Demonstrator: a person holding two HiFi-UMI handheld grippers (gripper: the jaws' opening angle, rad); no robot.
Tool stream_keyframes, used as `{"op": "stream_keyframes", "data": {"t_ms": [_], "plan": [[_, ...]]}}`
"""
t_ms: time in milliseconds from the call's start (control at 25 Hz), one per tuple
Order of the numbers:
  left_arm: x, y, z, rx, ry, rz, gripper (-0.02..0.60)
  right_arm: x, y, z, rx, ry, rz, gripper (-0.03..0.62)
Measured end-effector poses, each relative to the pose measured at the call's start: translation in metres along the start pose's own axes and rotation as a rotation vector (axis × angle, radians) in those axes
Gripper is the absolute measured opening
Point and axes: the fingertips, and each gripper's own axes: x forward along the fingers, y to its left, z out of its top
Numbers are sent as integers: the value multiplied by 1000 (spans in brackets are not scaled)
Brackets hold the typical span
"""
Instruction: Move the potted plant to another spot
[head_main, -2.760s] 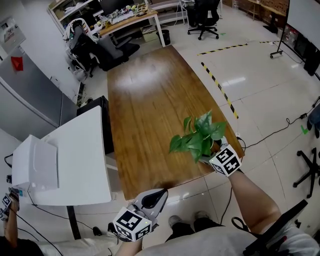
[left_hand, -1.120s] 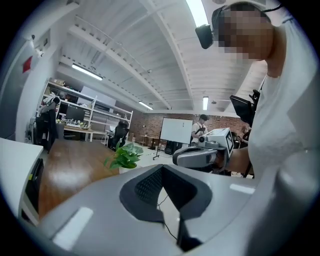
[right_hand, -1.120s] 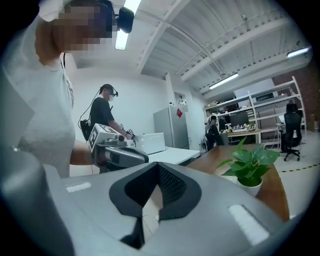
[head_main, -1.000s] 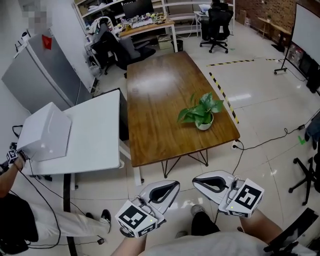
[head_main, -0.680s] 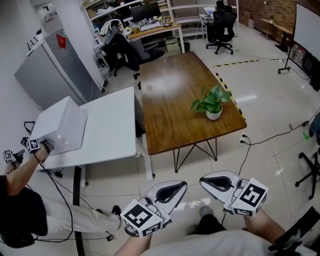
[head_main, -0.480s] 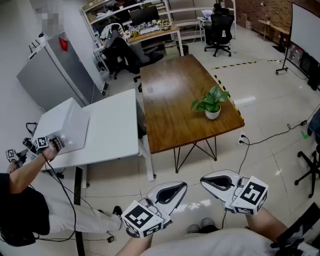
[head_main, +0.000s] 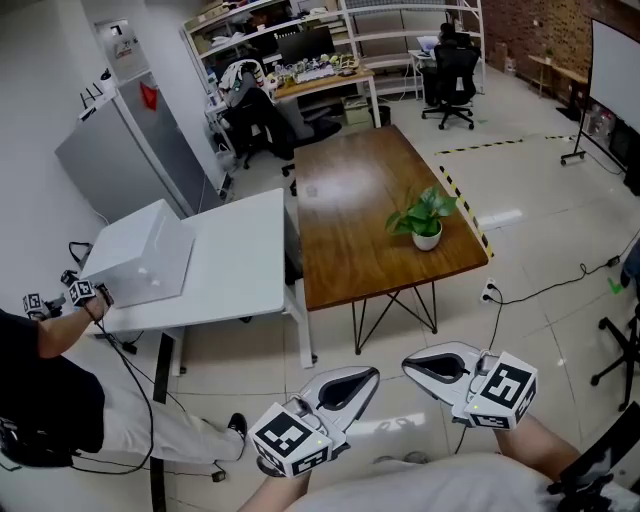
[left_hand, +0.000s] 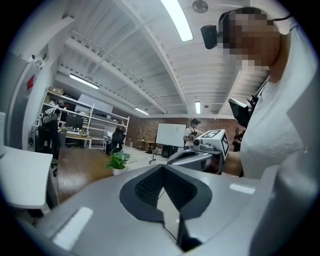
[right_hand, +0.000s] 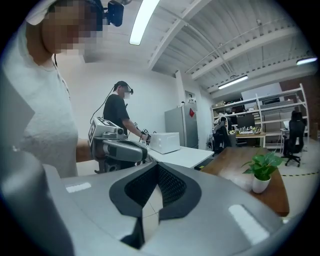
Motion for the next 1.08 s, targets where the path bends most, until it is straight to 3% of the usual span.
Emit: {"op": "stream_keyframes", "data": {"t_ms": [1080], "plan": [[29,-11,-3,-11,31,4,-11,-20,-7,2,-27,20,13,5]]}}
